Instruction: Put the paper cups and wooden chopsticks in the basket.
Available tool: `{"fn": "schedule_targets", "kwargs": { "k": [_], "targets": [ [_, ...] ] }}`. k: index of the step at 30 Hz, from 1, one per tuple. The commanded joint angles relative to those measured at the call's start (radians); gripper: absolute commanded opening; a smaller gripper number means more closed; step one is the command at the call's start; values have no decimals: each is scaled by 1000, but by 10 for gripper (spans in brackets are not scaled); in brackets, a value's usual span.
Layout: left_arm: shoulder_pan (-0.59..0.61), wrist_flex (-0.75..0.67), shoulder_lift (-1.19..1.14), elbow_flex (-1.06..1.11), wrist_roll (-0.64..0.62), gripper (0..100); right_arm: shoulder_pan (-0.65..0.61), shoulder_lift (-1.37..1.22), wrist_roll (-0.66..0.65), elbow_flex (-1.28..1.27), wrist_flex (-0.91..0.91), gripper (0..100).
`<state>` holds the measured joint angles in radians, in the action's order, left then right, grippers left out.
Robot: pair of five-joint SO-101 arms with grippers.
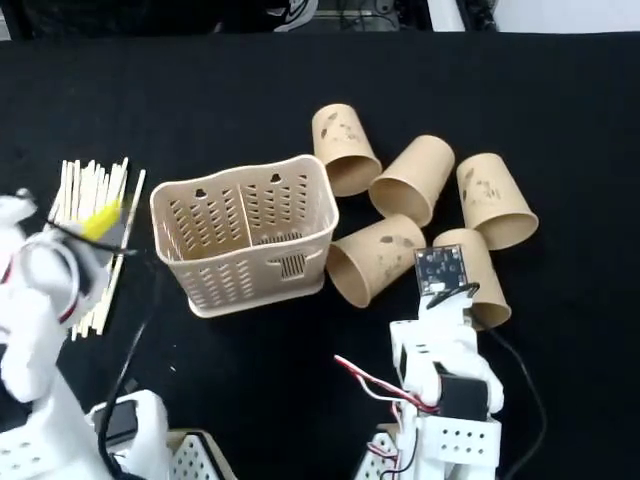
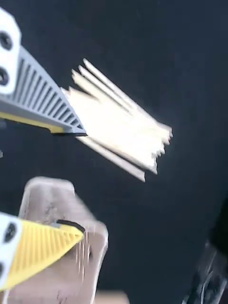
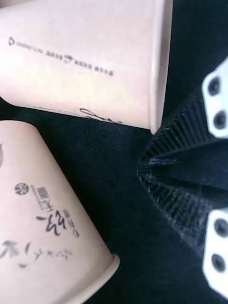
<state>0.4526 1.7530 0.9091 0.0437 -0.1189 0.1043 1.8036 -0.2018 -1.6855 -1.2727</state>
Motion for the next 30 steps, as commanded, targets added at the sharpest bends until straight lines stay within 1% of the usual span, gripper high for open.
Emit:
{"fn": "schedule_targets", "kwargs": {
  "k": [1,3,4,6,9,11,14,17,19,20,22,23,24,27,28,30],
  "targets": [
    [252,2,87,157,130,298,9,36,-6,-1,-3,15],
    [332,-34,140,305,176,298,9,36,-6,-1,-3,15],
    [354,-48,166,397,189,298,9,36,-6,-1,-3,15],
    [360,-100,242,567,222,298,6,36,-8,-1,-3,15],
    [420,-262,362,843,256,298,8,36,-5,-1,-3,16],
    [424,-358,462,998,265,298,0,36,0,-1,5,16],
    [424,-482,629,1202,273,245,-34,36,-6,-1,-3,15],
    [384,-557,812,1369,273,152,-71,36,-8,-1,-3,15],
    [338,-563,921,1460,275,110,-89,36,-8,-1,-3,15],
    [305,-566,937,1489,272,104,-89,35,-8,-1,-3,15],
    [216,-572,901,1521,267,98,-44,35,-25,-1,-3,17],
    [182,-572,888,1523,267,98,-26,36,-60,4,-3,18],
    [151,-571,888,1529,267,98,-8,36,-135,18,-6,18],
    [137,-572,908,1552,269,98,49,38,-453,124,-69,15],
    [136,-572,913,1558,273,98,46,38,-496,171,-80,15],
    [133,-572,918,1570,275,98,37,41,-470,268,-92,16]
  ]
}}
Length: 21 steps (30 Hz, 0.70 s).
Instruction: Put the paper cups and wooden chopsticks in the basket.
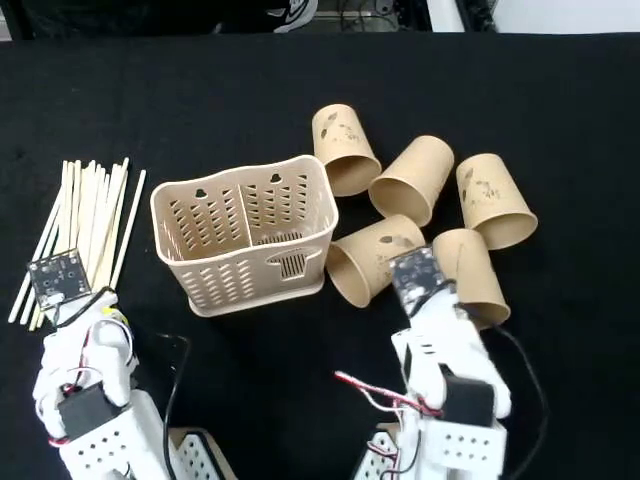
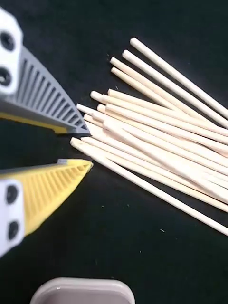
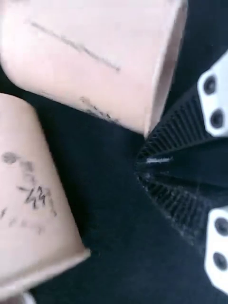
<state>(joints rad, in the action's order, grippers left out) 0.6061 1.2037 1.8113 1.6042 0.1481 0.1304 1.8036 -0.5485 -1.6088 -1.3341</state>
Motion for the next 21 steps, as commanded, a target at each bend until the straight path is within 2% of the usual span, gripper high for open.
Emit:
{"fn": "schedule_targets", "kwargs": {
  "k": [1,4,6,9,11,14,18,21],
  "targets": [
    [-22,-23,15,15,8,99,8,47,-104,239,-41,18],
    [-24,-29,15,33,9,102,-43,67,-86,377,-71,32],
    [-21,-61,14,42,34,102,-117,67,-81,455,-117,105],
    [-19,-64,14,51,66,102,-250,36,-81,407,-86,246],
    [-19,-64,14,51,71,102,-377,-7,-66,392,-78,262],
    [-19,-69,14,56,71,102,-486,-87,17,423,-38,265],
    [-19,-69,14,56,71,102,-549,-228,94,364,123,272],
    [-18,-64,14,54,72,102,-548,-318,123,236,313,322]
  ]
}}
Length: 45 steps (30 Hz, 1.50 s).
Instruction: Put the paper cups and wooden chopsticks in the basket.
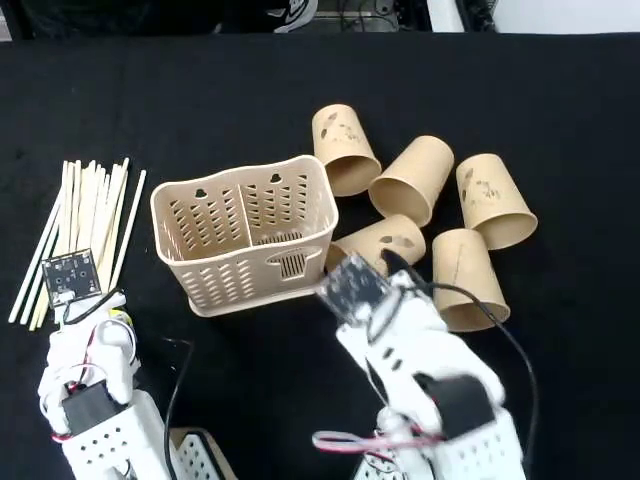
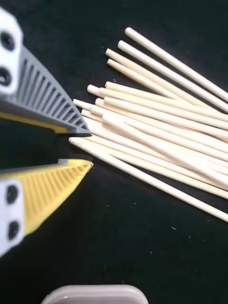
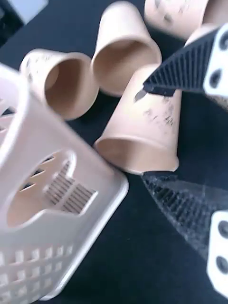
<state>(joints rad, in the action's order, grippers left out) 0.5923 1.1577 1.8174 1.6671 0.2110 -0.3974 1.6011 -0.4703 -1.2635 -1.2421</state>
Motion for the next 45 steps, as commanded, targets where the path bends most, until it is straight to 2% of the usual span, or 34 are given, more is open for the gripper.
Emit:
{"fn": "schedule_targets", "kwargs": {
  "k": [1,3,8,10,13,14,20,29,34,41,45],
  "targets": [
    [-4,-18,8,-8,9,102,-18,-137,43,-151,282,335],
    [-4,-18,8,-8,9,102,15,-151,31,-216,379,339],
    [-4,-18,8,-7,48,102,210,-101,-157,-357,571,313],
    [-7,-18,8,-7,55,102,226,-56,-210,-401,595,241],
    [-8,-18,8,-7,55,102,221,41,-227,-432,594,68],
    [-8,-18,8,-7,55,102,221,77,-215,-432,582,11],
    [-10,-18,8,-7,57,102,241,305,-153,-302,348,11],
    [-7,-17,8,-5,57,102,394,249,-110,165,48,11],
    [-7,-17,8,-5,57,102,414,246,11,378,-81,11],
    [-7,-17,8,-5,57,102,400,30,233,674,-98,11],
    [-7,-17,8,-2,57,102,210,-203,269,895,-104,11]
  ]
}}
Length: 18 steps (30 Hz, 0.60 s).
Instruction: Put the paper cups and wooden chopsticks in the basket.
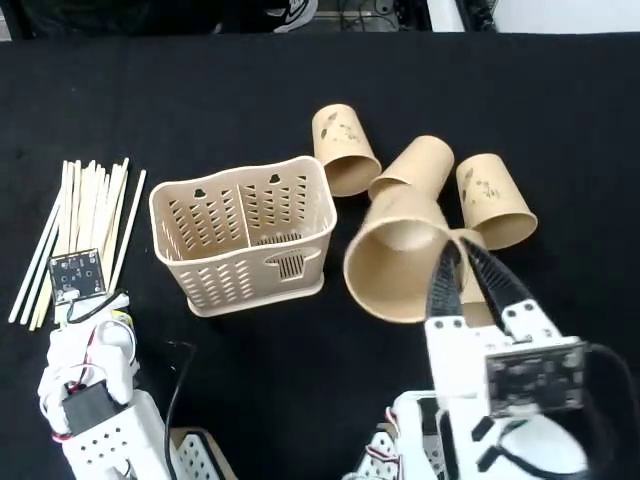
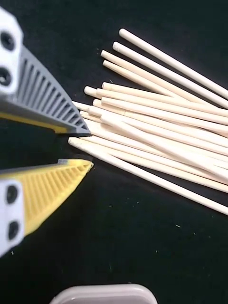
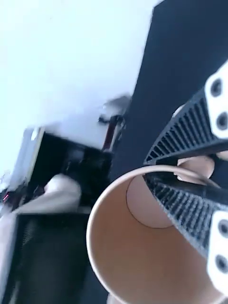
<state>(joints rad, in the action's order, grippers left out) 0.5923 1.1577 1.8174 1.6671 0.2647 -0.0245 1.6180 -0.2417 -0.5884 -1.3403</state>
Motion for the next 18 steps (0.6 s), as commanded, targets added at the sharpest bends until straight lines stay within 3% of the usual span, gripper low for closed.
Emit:
{"fn": "schedule_targets", "kwargs": {
  "k": [1,6,18],
  "targets": [
    [-5,-17,8,2,3,102,-229,-283,41,265,-8,11],
    [-5,-25,8,5,3,102,-430,-570,32,355,31,11],
    [-8,-26,8,5,3,102,-445,-869,32,354,192,11]
  ]
}}
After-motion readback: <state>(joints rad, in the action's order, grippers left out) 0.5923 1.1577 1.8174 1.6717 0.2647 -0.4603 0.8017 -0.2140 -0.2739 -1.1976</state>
